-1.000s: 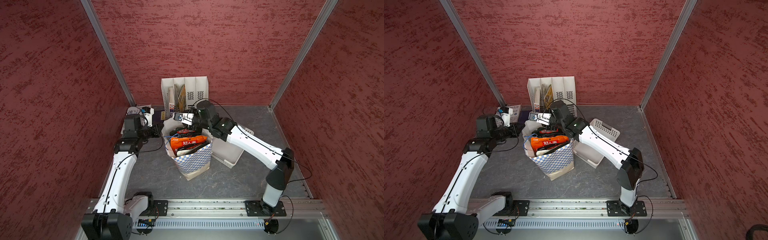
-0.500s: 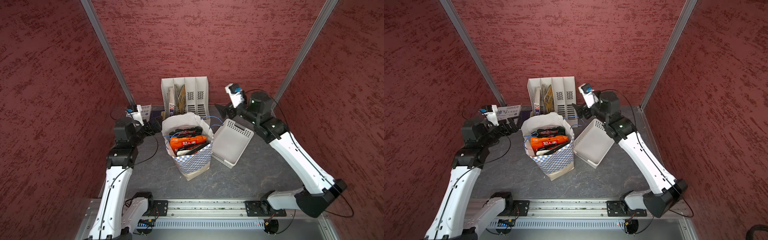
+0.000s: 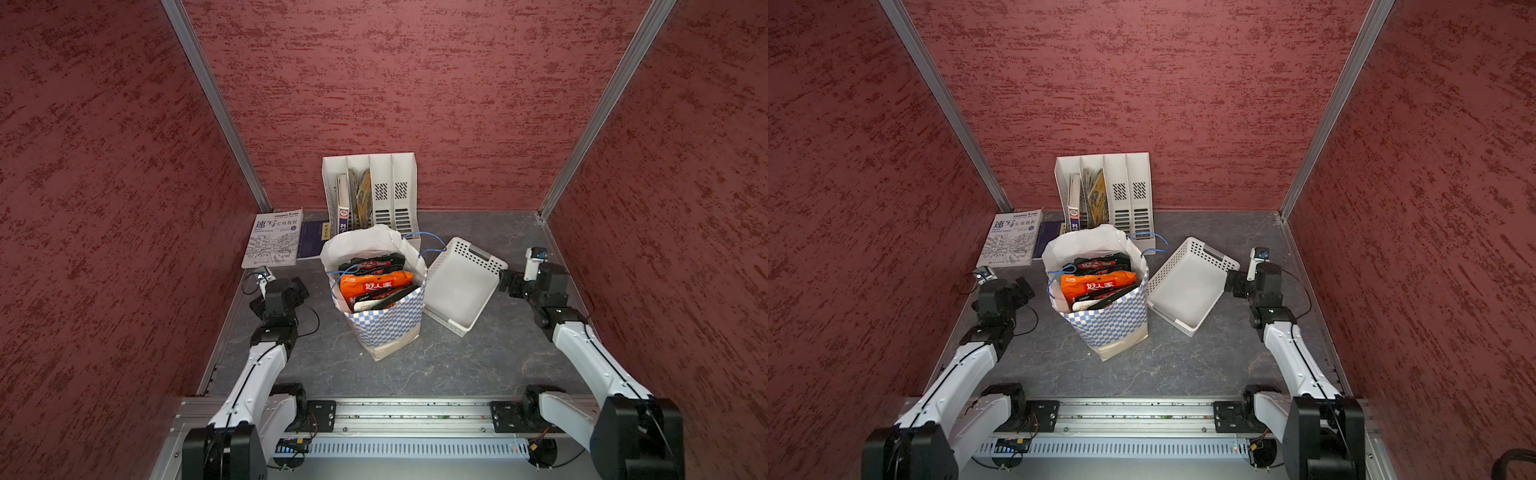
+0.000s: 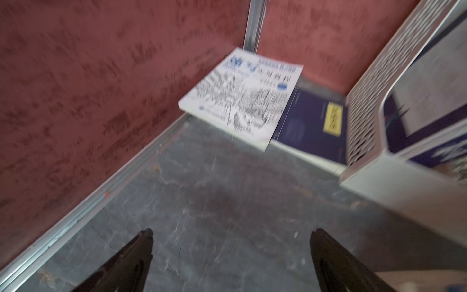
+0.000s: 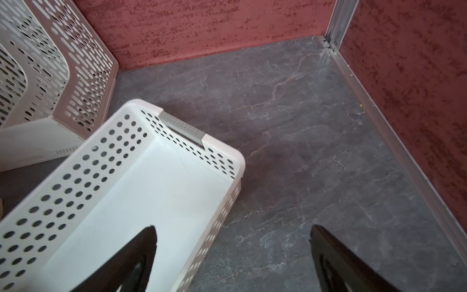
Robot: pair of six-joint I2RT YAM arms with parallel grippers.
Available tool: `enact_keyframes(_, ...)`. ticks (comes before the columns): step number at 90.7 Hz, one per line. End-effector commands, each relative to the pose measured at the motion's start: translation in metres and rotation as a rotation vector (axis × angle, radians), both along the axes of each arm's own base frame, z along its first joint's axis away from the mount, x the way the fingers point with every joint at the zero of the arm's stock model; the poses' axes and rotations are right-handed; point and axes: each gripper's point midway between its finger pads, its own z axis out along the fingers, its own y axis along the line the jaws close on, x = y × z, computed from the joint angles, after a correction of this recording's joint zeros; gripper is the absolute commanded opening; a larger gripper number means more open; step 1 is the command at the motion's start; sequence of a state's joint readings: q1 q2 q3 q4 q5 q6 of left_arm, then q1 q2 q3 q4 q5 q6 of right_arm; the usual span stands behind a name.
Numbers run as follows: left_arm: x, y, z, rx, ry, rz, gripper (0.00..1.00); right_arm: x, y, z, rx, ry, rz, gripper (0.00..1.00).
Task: Place the condiment packets inside the bag
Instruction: Reset both arms
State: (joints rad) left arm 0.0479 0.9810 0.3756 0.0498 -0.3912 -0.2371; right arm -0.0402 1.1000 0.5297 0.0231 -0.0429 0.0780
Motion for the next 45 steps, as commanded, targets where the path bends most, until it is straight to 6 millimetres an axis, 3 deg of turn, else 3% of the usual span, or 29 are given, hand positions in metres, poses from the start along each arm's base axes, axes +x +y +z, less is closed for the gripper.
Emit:
enact_keyframes(1, 0.043, -0.017, 0.047, 0.099, -0.224, -0.107, 1.00, 0.029, 0.000, 0.031, -0.044, -0.229, 0.019, 0.99)
enact_keyframes(9, 0.058, -0.036, 0.029, 0.135, -0.205, -0.205, 1.00, 0.033, 0.004, 0.019, -0.067, -0.276, 0.035, 0.99)
enact_keyframes(21, 0.074, -0.054, 0.029, 0.153, -0.259, -0.313, 1.00, 0.040, 0.014, 0.006, -0.078, -0.299, 0.074, 0.99)
enact_keyframes(27, 0.080, -0.061, 0.029, 0.155, -0.302, -0.361, 1.00, 0.046, 0.019, 0.010, -0.102, -0.325, 0.095, 0.99)
enact_keyframes(45, 0.089, -0.075, -0.001, 0.142, -0.274, -0.454, 1.00, 0.056, 0.021, -0.019, -0.121, -0.307, 0.090, 0.99)
